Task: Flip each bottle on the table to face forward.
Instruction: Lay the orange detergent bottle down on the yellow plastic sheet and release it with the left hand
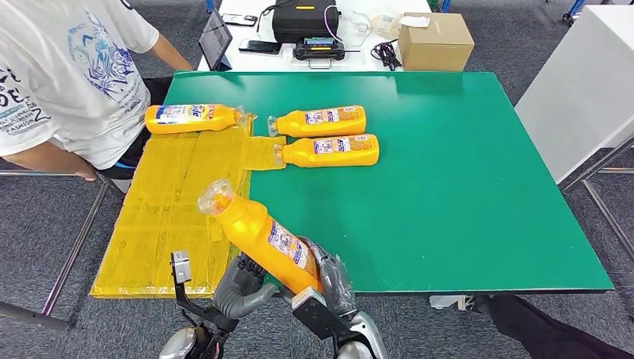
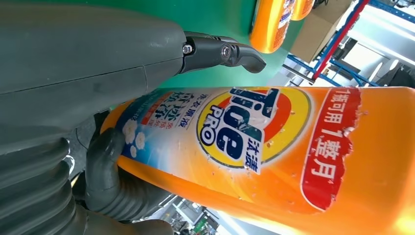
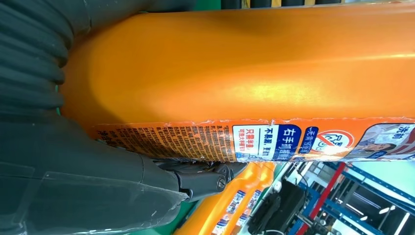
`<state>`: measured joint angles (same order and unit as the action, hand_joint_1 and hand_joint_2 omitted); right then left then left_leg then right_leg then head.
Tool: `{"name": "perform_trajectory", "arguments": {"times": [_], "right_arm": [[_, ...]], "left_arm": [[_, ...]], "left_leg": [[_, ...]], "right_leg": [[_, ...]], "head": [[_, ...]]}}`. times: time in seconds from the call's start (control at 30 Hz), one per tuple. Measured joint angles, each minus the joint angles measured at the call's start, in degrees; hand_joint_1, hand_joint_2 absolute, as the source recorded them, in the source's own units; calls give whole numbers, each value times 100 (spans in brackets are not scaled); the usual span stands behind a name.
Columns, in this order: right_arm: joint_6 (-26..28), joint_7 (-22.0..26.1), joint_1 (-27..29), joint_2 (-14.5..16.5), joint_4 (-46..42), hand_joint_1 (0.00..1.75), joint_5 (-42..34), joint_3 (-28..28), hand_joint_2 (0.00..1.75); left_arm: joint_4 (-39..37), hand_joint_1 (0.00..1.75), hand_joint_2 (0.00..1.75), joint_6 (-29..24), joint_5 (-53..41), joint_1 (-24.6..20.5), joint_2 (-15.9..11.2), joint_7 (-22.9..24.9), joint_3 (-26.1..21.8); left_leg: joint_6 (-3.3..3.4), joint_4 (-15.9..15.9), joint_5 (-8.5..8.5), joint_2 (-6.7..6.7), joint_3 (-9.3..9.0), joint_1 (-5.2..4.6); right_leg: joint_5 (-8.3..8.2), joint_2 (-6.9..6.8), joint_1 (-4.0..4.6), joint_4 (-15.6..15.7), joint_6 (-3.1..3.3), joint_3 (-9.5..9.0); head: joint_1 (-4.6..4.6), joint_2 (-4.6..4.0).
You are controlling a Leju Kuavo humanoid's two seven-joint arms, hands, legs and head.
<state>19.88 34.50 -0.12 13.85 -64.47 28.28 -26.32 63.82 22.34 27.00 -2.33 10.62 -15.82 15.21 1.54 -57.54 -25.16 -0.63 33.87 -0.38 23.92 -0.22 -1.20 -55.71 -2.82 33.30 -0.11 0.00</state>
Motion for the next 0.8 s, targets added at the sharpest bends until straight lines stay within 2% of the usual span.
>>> {"name": "perform_trajectory", "arguments": {"times": [0.33,0.53,0.8], "right_arm": [[-46,20,-36,19,104,175,45,-49,175],[-200,49,-268,69,469,175,-11,-433,175],[-441,19,-596,111,957,175,-103,-849,175]], "left_arm": [[-13,0,175,-97,-42,-7,0,-27,0],[3,0,175,-798,-555,-119,36,-513,-116],[98,0,175,-808,-427,-145,169,-669,-333]], "left_leg": [[0,0,0,1,-1,2],[0,0,2,1,-1,2],[0,-1,2,11,-3,1]], "right_leg": [[0,0,1,-1,0,0],[-1,0,1,-1,1,1],[-1,3,1,-1,1,3]], "head": [[0,0],[1,0],[1,0]]}}
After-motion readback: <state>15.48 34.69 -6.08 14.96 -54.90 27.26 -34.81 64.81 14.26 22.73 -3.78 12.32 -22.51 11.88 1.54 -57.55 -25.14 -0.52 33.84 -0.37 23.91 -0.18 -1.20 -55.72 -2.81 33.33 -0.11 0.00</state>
